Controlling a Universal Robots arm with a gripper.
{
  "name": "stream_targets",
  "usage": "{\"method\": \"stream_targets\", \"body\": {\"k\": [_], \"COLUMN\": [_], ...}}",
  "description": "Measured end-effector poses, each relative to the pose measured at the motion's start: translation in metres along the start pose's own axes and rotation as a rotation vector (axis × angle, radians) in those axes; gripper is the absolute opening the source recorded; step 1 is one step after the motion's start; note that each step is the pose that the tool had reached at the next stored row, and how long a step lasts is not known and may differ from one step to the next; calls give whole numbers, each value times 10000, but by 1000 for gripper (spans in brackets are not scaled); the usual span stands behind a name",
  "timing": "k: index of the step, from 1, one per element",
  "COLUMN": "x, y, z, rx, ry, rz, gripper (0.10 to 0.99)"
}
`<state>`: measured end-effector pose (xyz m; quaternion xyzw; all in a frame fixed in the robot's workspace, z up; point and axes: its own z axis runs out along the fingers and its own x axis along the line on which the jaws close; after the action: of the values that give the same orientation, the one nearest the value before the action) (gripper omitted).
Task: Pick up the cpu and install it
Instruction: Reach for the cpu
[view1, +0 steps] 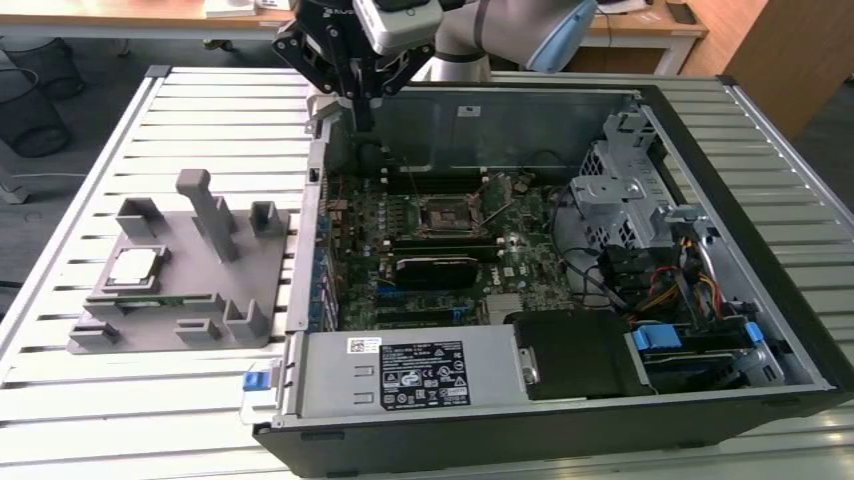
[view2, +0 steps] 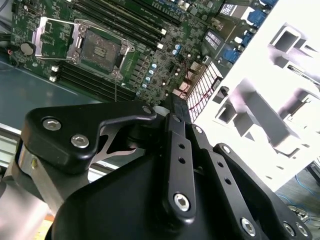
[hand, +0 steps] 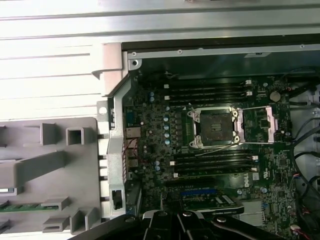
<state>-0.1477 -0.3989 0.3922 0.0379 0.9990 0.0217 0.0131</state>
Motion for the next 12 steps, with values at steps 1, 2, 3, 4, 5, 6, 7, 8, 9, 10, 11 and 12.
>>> {"method": "stream_targets", "body": {"k": [1,2,3,4,5,6,7,8,9,10,11,12], "x": [3,7,11,15,19,24,27,29,33,37,40,45], "y": [0,0,-1,-1,-1,-2,-2,-2,-3,-3,-3,-4], "z": [0,0,0,1,1,1,1,1,2,2,2,3], "rx": [0,0,0,0,0,0,0,0,0,0,0,-1], "ry": [0,0,0,0,0,0,0,0,0,0,0,0], "rz": [0,0,0,0,0,0,0,-1,0,0,0,0], "gripper": [106,106,106,106,106,106,106,106,106,106,106,106]}}
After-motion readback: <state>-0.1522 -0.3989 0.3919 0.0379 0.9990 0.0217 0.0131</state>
